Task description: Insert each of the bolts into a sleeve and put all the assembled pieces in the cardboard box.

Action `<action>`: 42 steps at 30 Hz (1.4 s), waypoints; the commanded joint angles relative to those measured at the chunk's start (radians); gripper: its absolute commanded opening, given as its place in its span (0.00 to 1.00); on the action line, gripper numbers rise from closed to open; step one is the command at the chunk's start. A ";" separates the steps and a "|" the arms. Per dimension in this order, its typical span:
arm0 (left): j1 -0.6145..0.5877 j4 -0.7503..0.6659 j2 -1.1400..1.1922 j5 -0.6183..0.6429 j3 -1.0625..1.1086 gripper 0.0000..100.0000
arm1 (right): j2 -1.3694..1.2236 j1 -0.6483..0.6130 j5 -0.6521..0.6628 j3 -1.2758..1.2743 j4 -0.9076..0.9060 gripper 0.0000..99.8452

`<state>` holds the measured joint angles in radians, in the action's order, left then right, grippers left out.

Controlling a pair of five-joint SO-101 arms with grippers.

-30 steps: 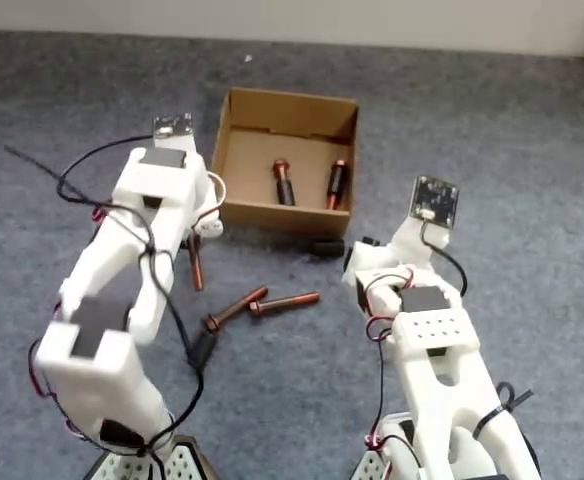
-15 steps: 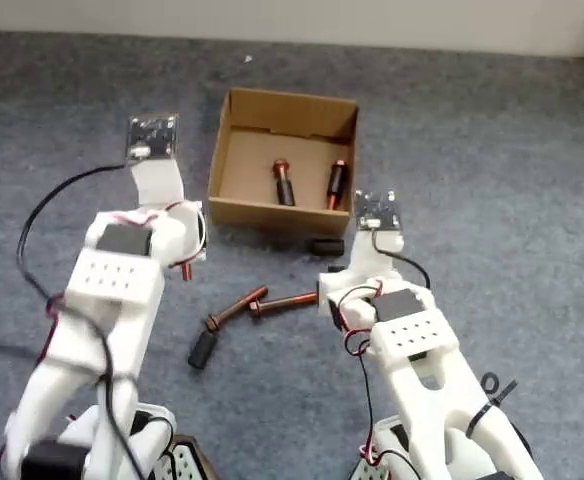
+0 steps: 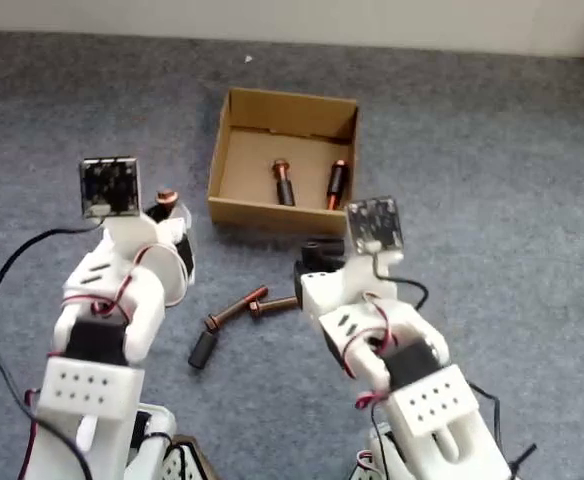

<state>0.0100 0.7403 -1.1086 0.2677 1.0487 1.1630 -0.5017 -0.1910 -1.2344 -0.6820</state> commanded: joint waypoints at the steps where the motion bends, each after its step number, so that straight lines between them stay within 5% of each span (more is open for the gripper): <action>1: 0.015 -0.026 -0.139 -0.003 -0.010 0.01 | 0.125 -0.019 0.014 -0.050 0.061 0.00; 6: 0.099 -0.026 -0.289 -0.003 -0.010 0.01 | 0.294 -0.137 0.028 -0.156 0.104 0.00; 17: 0.242 -0.021 -0.633 -0.005 0.039 0.01 | 0.654 -0.358 0.397 -0.524 0.321 0.00; 23: 0.331 -0.026 -0.716 -0.011 0.157 0.01 | 0.673 -0.358 0.397 -0.536 0.395 0.00; 42: 0.357 -0.006 -0.716 -0.003 0.076 0.01 | 0.673 -0.303 0.396 -0.544 0.412 0.00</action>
<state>0.3337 0.7388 -1.8113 0.2677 1.1991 1.8151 -0.8286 0.2002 -1.6717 -0.3107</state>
